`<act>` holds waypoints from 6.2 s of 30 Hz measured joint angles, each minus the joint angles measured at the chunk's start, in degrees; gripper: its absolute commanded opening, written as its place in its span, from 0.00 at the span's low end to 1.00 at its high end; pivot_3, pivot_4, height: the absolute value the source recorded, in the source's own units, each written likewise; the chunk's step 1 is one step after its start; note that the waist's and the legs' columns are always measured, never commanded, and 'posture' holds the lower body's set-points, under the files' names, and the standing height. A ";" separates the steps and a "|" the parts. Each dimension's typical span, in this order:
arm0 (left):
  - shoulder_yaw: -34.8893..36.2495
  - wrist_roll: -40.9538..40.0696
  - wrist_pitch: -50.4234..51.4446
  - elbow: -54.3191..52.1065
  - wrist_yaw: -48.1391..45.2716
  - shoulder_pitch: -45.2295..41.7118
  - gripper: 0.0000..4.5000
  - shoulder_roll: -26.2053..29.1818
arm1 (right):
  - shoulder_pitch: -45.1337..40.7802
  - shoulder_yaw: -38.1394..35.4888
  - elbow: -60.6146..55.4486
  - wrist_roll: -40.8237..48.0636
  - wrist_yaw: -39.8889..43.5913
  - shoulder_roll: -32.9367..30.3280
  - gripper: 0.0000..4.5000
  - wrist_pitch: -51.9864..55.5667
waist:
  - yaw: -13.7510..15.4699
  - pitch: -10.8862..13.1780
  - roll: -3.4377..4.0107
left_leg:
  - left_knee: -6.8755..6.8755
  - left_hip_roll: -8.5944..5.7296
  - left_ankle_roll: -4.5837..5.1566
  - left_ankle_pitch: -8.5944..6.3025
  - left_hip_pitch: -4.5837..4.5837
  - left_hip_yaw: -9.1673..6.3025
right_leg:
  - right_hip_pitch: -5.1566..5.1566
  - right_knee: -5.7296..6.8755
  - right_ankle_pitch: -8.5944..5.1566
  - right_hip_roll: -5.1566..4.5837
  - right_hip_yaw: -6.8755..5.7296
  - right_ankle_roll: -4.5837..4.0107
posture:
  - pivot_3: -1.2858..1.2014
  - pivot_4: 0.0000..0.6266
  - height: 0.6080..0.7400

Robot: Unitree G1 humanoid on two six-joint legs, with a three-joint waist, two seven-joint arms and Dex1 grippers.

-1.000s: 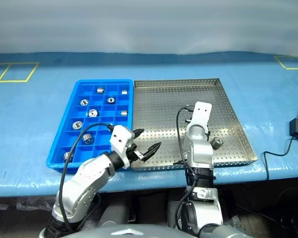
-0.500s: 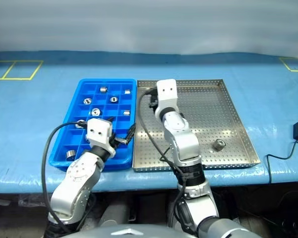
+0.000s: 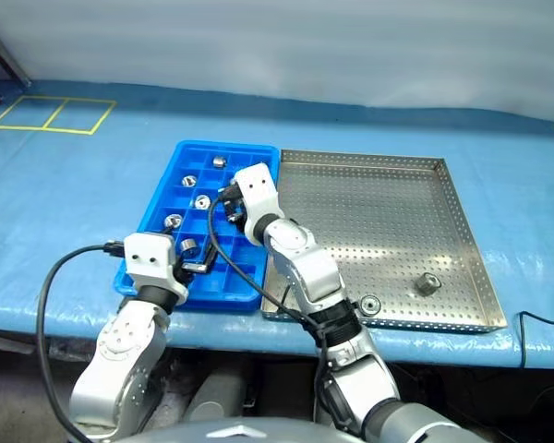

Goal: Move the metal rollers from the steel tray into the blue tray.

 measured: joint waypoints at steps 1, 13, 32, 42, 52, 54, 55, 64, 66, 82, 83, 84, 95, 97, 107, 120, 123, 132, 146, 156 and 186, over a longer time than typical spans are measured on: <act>0.00 0.00 0.01 0.00 0.06 0.05 1.00 0.00 | 0.02 0.54 0.33 0.08 0.47 0.00 0.38 -0.02 | 0.05 0.00 0.00 | -0.01 0.00 0.00 0.00 0.00 0.00 | -0.01 -0.01 0.00 0.00 -0.01 -0.01 | 0.65 0.24 1.00; 0.04 -0.18 -0.05 -0.04 -0.92 -0.25 1.00 0.54 | 2.08 3.63 7.48 -0.60 1.11 0.31 0.97 -3.95 | -0.06 -0.02 -0.01 | -0.06 0.01 -0.07 -0.04 0.09 -0.05 | 0.02 -0.08 -0.04 -0.05 -0.11 -0.05 | 0.63 0.24 1.00; -5.60 -4.33 0.71 7.04 -9.41 -7.81 1.00 0.76 | 18.48 -20.32 -30.95 -4.07 -15.01 -7.13 0.99 15.63 | -4.05 -0.05 0.08 | -0.03 -0.06 0.01 -0.08 -0.32 -0.16 | 0.03 -0.41 -0.02 -0.29 -0.63 0.01 | 0.51 0.24 1.00; -7.36 -5.20 0.71 9.51 -12.39 -10.60 1.00 1.00 | 24.78 -29.32 -37.90 -6.69 -20.23 -5.49 0.99 24.20 | -7.36 -0.07 0.11 | 0.04 -0.03 0.02 -0.08 -0.10 0.00 | 0.08 -0.14 -0.03 -0.26 -0.44 0.01 | 0.49 0.24 1.00; -7.69 -5.19 0.69 10.99 -13.15 -11.29 1.00 0.69 | 27.33 -33.36 -36.34 -5.93 -19.66 -4.07 0.99 26.72 | -7.89 -0.07 0.13 | 0.24 -0.03 0.02 -0.08 -0.06 0.02 | 0.08 0.08 -0.03 -0.27 -0.39 0.02 | 0.50 0.24 1.00; -7.69 -5.17 0.67 11.01 -13.14 -11.32 1.00 0.68 | 27.72 -33.36 -35.68 -5.78 -19.62 -4.06 0.99 26.72 | -7.90 -0.07 0.13 | 0.23 -0.02 0.02 -0.08 -0.07 0.03 | 0.06 0.08 -0.04 -0.27 -0.37 0.02 | 0.50 0.24 1.00; -7.69 -5.16 0.66 11.01 -13.14 -11.35 1.00 0.65 | 27.72 -33.35 -35.38 -5.74 -19.62 -4.06 0.99 26.71 | -7.91 -0.07 0.13 | 0.23 -0.02 0.02 -0.08 -0.07 0.03 | 0.06 0.08 -0.03 -0.27 -0.37 0.02 | 0.50 0.24 1.00; -7.66 -5.10 0.64 11.01 -13.02 -11.37 1.00 0.65 | 27.58 -32.74 -34.95 -5.41 -19.41 -4.08 0.99 26.52 | -7.83 -0.07 0.13 | 0.23 -0.02 0.02 -0.08 -0.06 0.02 | 0.08 0.08 -0.03 -0.27 -0.37 0.02 | 0.51 0.24 1.00; -7.66 -5.07 0.64 11.01 -12.94 -11.37 1.00 0.65 | 27.57 -32.58 -34.90 -5.30 -19.41 -4.08 0.99 26.48 | -7.82 -0.07 0.13 | 0.24 -0.02 0.02 -0.08 -0.07 0.02 | 0.08 0.07 -0.03 -0.27 -0.37 0.02 | 0.51 0.24 1.00; -7.53 -4.95 0.64 11.00 -11.88 -11.24 1.00 0.73 | 27.54 -31.02 -33.91 -4.46 -19.15 -4.14 0.99 26.21 | -7.32 -0.07 0.13 | 0.23 -0.03 0.02 -0.08 -0.08 0.02 | 0.06 0.07 -0.04 -0.27 -0.37 0.02 | 0.52 0.24 1.00; -7.51 -4.95 0.64 11.00 -11.87 -11.21 1.00 0.75 | 27.54 -30.96 -33.88 -4.44 -19.11 -4.14 0.99 26.18 | -7.28 -0.07 0.13 | 0.23 -0.03 0.02 -0.08 -0.08 0.02 | 0.06 0.07 -0.04 -0.27 -0.37 0.02 | 0.52 0.24 1.00; -7.49 -4.95 0.64 11.00 -11.87 -11.18 1.00 0.76 | 27.53 -30.86 -33.81 -4.35 -18.96 -4.15 0.99 26.02 | -7.26 -0.07 0.13 | 0.23 -0.03 0.02 -0.08 -0.08 0.02 | 0.06 0.07 -0.04 -0.27 -0.37 0.02 | 0.52 0.24 1.00; -7.41 -4.90 0.62 10.99 -11.87 -11.10 1.00 1.00 | 21.48 -26.74 -26.86 -3.78 -16.19 -5.69 0.99 15.24 | -7.11 -0.07 0.12 | 0.24 -0.04 0.02 -0.08 -0.06 0.04 | 0.08 0.07 -0.03 -0.26 -0.36 0.02 | 0.52 0.24 1.00; -7.41 -4.90 0.62 10.99 -11.87 -11.11 1.00 1.06 | 20.21 -27.22 -23.39 -4.24 -17.06 -5.86 0.99 12.15 | -6.96 -0.07 0.12 | 0.21 -0.04 0.02 -0.08 -0.07 0.03 | 0.08 0.06 -0.03 -0.26 -0.37 0.02 | 0.53 0.24 1.00; -7.18 -4.64 0.62 10.96 -11.25 -11.18 1.00 1.12 | 21.27 -26.80 -14.95 -7.15 -21.08 -5.36 0.99 5.36 | -6.42 -0.07 0.12 | 0.22 -0.04 0.03 -0.07 -0.03 0.05 | 0.11 0.08 -0.04 -0.21 -0.28 0.03 | 0.54 0.24 1.00; -7.29 -4.68 0.63 10.61 -10.66 -10.82 1.00 1.20 | 21.78 -28.57 -12.79 -5.51 -23.64 -4.29 0.41 3.52 | -6.29 -0.07 0.13 | 0.23 -0.05 0.04 -0.08 0.01 0.05 | 0.18 0.06 -0.03 -0.23 -0.27 0.03 | 0.54 0.24 1.00; -7.25 -4.66 0.69 10.57 -10.36 -10.67 1.00 1.04 | 22.28 -25.73 -13.00 -6.97 -22.85 -5.94 0.41 3.58 | -6.41 -0.07 0.13 | 0.22 -0.04 0.04 -0.08 0.01 0.05 | 0.16 0.07 -0.03 -0.22 -0.26 0.03 | 0.54 0.24 1.00; -6.16 -0.19 0.65 8.61 -4.39 -5.55 1.00 1.38 | 14.15 -3.69 -17.82 -8.72 -7.01 -13.33 0.41 6.33 | -6.02 -0.04 0.14 | 0.20 0.22 0.03 -0.07 0.09 0.08 | 0.11 0.14 -0.03 0.20 -0.04 -0.01 | 0.59 0.24 1.00; 1.10 1.60 -2.16 -0.70 0.01 6.67 1.00 -0.25 | 4.68 9.88 -16.97 -6.12 6.83 -12.66 0.41 6.86 | 0.03 0.00 0.07 | 0.16 0.15 -0.07 -0.13 -0.01 0.03 | 0.00 -0.05 -0.05 -0.18 -0.41 -0.04 | 0.65 0.24 1.00; -0.16 1.55 -2.44 -0.69 -0.68 6.19 1.00 -0.64 | 8.60 10.40 -14.08 -4.17 8.53 -12.23 0.49 8.91 | 0.73 -0.01 0.07 | 0.07 0.12 -0.11 -0.16 -0.20 -0.06 | -0.03 -0.17 -0.06 -0.31 -0.67 -0.06 | 0.64 0.24 1.00; -7.80 -2.94 -1.45 10.71 -11.75 -6.87 1.00 0.54 | 22.78 -19.93 -49.07 -2.07 -3.02 -17.02 0.99 51.76 | -6.67 -0.07 0.17 | 0.20 0.10 -0.04 -0.19 -0.33 -0.13 | 0.07 -0.33 -0.02 -0.60 -1.27 -0.02 | 0.49 0.24 1.00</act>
